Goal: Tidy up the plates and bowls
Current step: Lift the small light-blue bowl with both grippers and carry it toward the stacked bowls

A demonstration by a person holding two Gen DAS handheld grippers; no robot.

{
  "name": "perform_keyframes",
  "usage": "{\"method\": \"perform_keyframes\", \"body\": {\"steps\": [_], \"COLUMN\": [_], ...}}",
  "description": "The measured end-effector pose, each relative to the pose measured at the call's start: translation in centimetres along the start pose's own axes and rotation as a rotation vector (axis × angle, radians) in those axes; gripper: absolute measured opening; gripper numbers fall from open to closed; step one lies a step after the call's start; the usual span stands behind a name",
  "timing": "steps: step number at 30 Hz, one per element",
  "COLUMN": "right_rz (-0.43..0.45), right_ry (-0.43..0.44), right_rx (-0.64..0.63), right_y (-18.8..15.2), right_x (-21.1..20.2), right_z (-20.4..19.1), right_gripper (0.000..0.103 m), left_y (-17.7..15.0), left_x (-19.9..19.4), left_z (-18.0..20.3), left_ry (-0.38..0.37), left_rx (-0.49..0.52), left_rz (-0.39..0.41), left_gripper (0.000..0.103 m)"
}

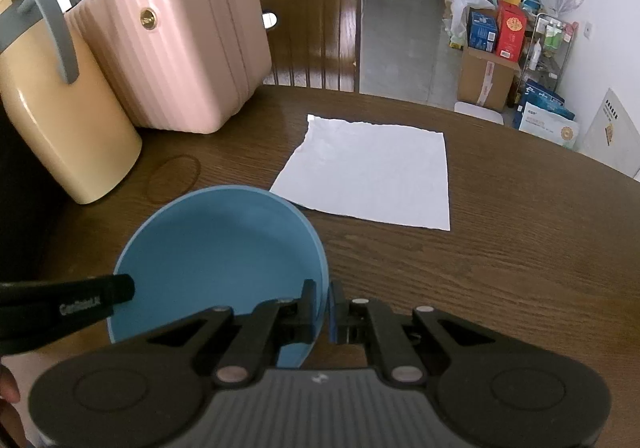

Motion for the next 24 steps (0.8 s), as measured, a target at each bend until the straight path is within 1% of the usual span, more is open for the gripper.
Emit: {"method": "perform_keyframes", "body": {"steps": [7, 24], "right_rz": [0.017, 0.081], "right_ry": [0.013, 0.024], "right_rx": [0.0, -0.033], "right_y": [-0.2, -2.2], "right_x": [-1.4, -7.3], "right_z": [-0.6, -3.1], "right_gripper": [0.006, 0.006], "left_y": [-0.5, -3.1], "left_x": [-1.4, -7.7], "left_z": [-0.7, -2.8], "left_ry": [-0.001, 0.006], "left_rx": [-0.013, -0.033], "left_rz": [0.01, 0.086], "left_gripper": [0.005, 0.005]}}
Point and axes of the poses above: each gripper's, at about its wrist camera, not at the fingertips, and x roughly the way its jaws point, z to its right, y to its top, the point moved 8 cm from there along x, roughly the way its jaws point, and after that the axes turned 3 degrees about -z, right-handed, at the moved point
